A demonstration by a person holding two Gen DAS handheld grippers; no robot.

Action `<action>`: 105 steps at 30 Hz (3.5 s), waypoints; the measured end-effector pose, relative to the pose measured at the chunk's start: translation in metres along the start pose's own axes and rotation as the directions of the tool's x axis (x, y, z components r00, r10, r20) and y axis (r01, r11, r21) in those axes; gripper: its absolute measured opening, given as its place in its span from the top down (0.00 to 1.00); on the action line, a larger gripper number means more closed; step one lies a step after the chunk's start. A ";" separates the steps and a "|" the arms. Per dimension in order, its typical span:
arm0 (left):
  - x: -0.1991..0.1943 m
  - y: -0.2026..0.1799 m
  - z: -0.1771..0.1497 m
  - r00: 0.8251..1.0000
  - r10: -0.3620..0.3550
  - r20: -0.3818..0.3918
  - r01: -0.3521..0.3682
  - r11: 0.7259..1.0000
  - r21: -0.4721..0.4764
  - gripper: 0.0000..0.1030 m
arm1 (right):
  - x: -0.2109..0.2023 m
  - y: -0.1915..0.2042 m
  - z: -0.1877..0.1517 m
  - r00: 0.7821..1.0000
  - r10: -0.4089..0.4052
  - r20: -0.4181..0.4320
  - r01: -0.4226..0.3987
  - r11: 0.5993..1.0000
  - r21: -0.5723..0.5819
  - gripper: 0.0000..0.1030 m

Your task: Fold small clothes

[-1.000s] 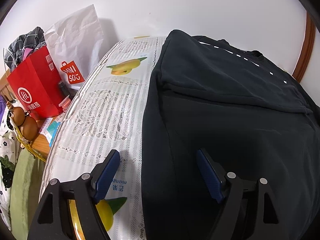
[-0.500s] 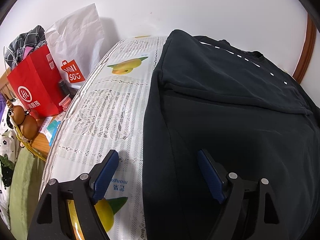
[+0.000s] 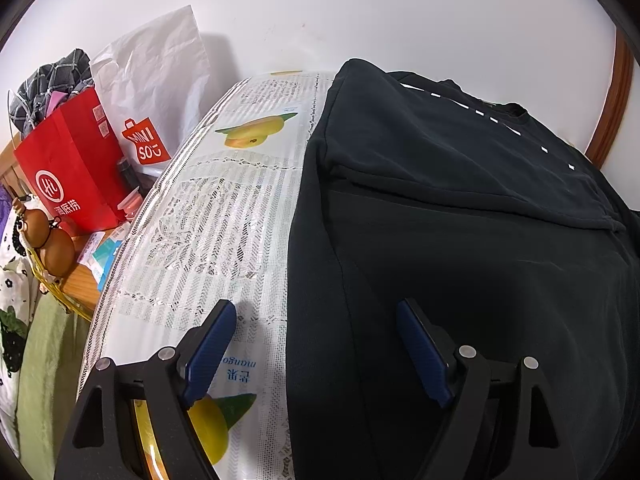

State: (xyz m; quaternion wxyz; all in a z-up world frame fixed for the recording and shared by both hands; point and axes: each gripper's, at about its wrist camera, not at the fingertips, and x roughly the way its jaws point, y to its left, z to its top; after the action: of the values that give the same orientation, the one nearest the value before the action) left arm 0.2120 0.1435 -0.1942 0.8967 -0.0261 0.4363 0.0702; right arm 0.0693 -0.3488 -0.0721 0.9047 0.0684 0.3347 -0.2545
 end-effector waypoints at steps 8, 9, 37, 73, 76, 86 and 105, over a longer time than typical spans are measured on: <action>0.000 0.000 0.000 1.000 -0.001 0.000 0.001 1.000 0.000 0.21 | -0.003 0.028 0.003 0.999 0.035 0.014 -0.034 0.998 -0.043 0.93; 0.000 0.000 0.000 1.000 -0.001 0.000 0.001 1.000 -0.001 0.21 | -0.003 0.032 0.004 0.999 0.037 0.016 -0.036 0.998 -0.048 0.93; -0.043 0.041 -0.016 0.996 -0.091 -0.024 0.092 0.996 0.023 0.20 | -0.042 0.275 0.050 0.917 0.399 -0.021 -0.388 0.876 -0.285 0.93; -0.041 0.046 -0.029 0.957 -0.286 -0.055 0.283 0.958 -0.050 0.20 | 0.045 0.419 -0.047 0.801 0.515 -0.306 -0.591 0.593 -0.547 0.57; -0.040 0.040 -0.033 0.962 -0.268 -0.060 0.266 0.963 -0.031 0.20 | 0.050 0.430 -0.060 0.813 0.495 -0.307 -0.571 0.571 -0.590 0.57; -0.043 0.038 -0.035 0.966 -0.249 -0.066 0.247 0.968 -0.037 0.20 | 0.028 0.428 -0.059 0.815 0.531 -0.232 -0.544 0.561 -0.624 0.82; -0.053 0.012 -0.051 0.978 -0.206 -0.017 0.206 0.979 -0.006 0.39 | -0.010 0.132 -0.053 0.978 0.203 -0.055 -0.209 0.911 -0.356 0.56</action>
State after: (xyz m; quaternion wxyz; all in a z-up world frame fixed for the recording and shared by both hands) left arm 0.1381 0.1444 -0.1844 0.8952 -0.0734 0.4391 -0.0224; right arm 0.0991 -0.2152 -0.1125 0.9208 -0.0616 0.3740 -0.0916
